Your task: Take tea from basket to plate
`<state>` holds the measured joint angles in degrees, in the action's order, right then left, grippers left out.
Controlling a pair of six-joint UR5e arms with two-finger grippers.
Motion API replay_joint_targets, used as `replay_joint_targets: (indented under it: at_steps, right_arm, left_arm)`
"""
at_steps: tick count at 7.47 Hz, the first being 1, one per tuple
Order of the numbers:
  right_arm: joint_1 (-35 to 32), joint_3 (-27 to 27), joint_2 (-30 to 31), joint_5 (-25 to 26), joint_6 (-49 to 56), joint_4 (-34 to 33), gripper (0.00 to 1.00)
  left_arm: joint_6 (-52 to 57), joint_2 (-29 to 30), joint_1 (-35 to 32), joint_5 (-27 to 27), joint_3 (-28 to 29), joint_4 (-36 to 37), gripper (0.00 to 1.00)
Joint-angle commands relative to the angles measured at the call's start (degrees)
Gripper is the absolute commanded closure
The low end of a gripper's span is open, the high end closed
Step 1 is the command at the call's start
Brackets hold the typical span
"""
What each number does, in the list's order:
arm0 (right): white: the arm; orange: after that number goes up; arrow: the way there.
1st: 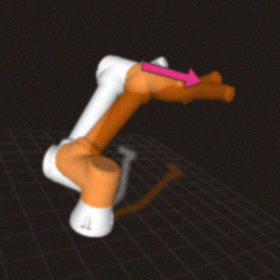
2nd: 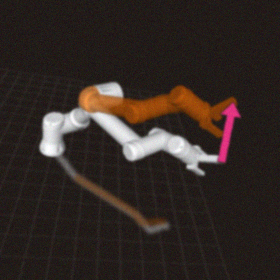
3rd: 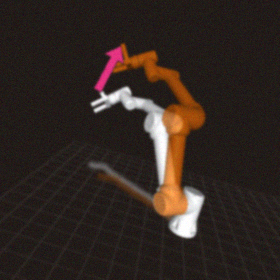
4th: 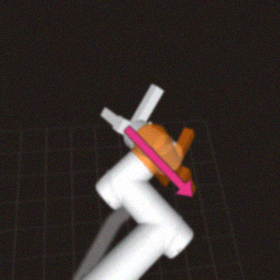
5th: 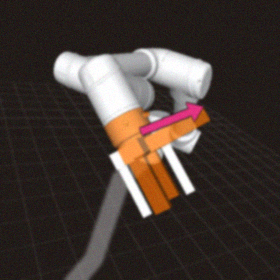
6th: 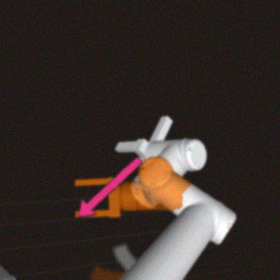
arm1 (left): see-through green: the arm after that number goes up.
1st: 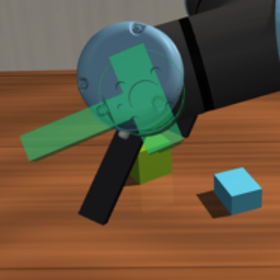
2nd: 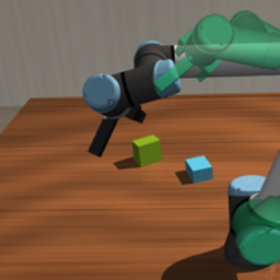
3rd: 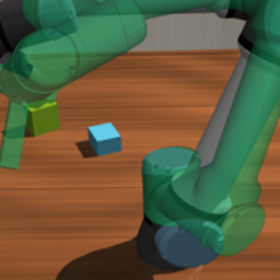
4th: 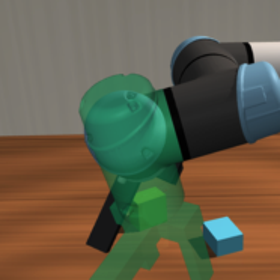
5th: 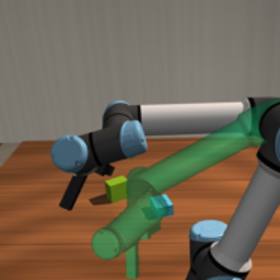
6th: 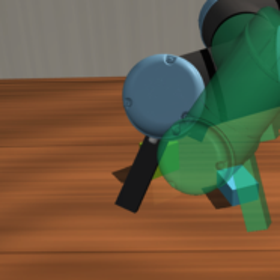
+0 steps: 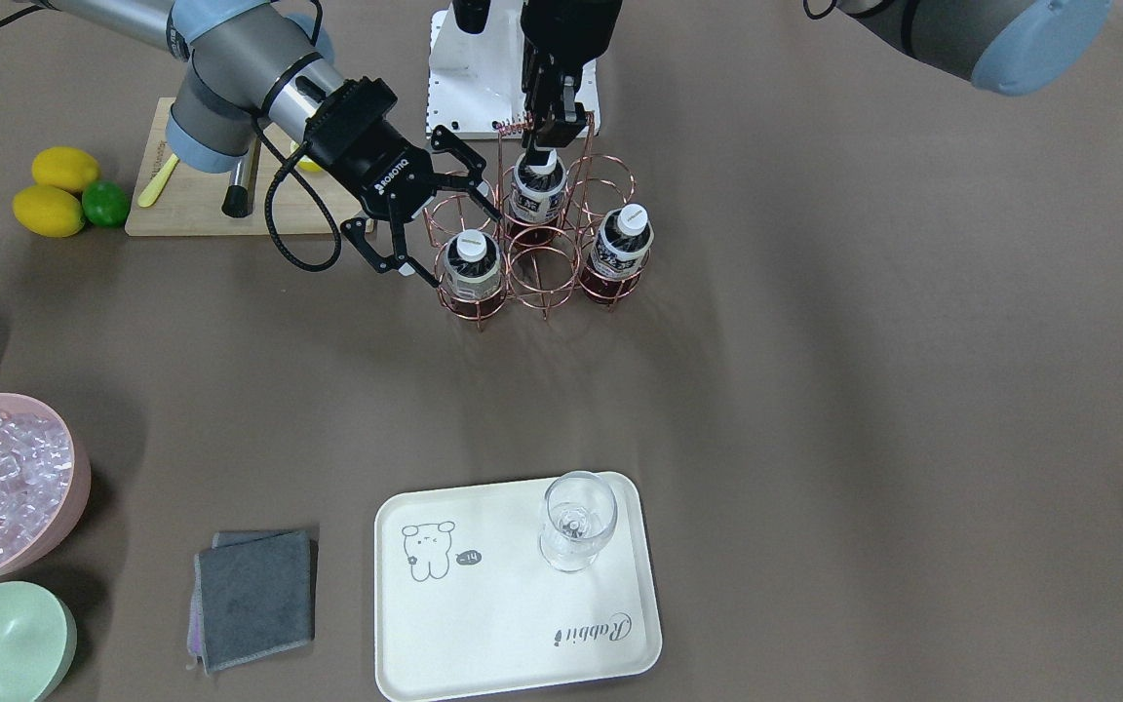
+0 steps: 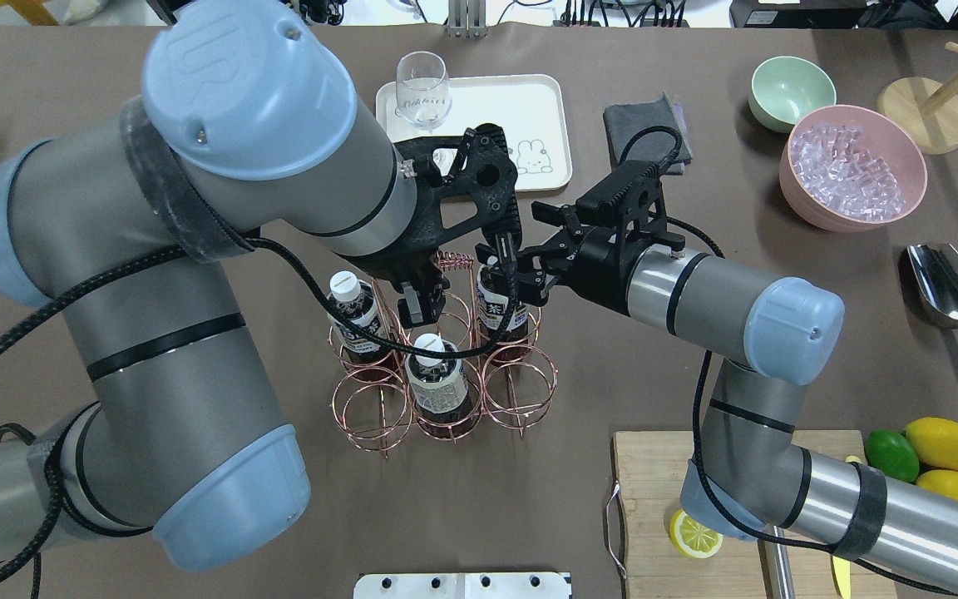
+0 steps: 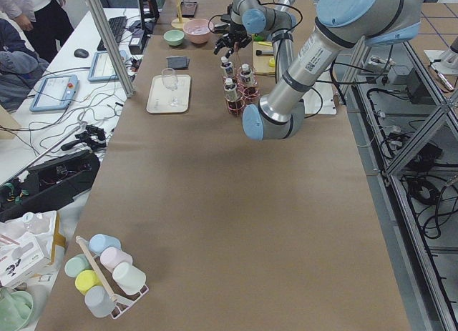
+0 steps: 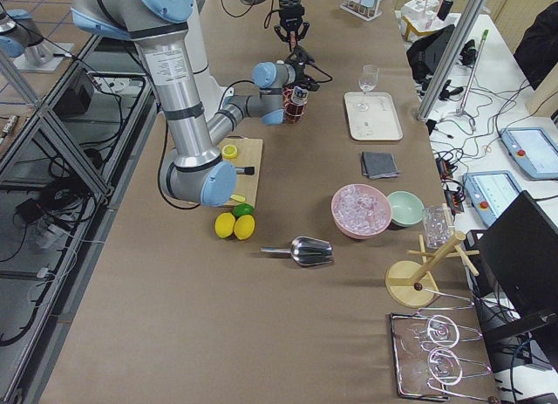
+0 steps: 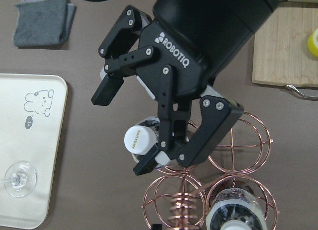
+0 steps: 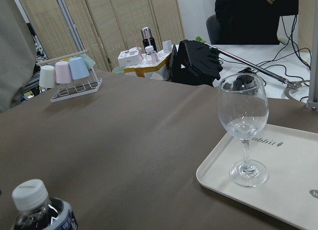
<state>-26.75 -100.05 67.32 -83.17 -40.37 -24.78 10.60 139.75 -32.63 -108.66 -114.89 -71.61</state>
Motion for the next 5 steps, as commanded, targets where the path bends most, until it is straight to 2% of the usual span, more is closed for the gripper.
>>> replay_joint_targets:
  at_steps: [1, 4, 5]
  right_arm:
    - [0.20, 0.12, 0.00, 0.11, 0.11, -0.27, 0.00]
    - [1.08, 0.29, 0.00, 0.55, -0.06, -0.71, 0.02]
    - [1.17, 0.29, 0.00, 0.55, -0.06, -0.71, 0.08]
  left_arm:
    - [-0.06, 0.00, 0.02, 0.29, -0.07, -0.02, 1.00]
    - [0.03, -0.09, -0.06, 0.29, -0.07, -0.02, 1.00]
    - [-0.05, -0.09, -0.06, 0.29, -0.07, 0.07, 1.00]
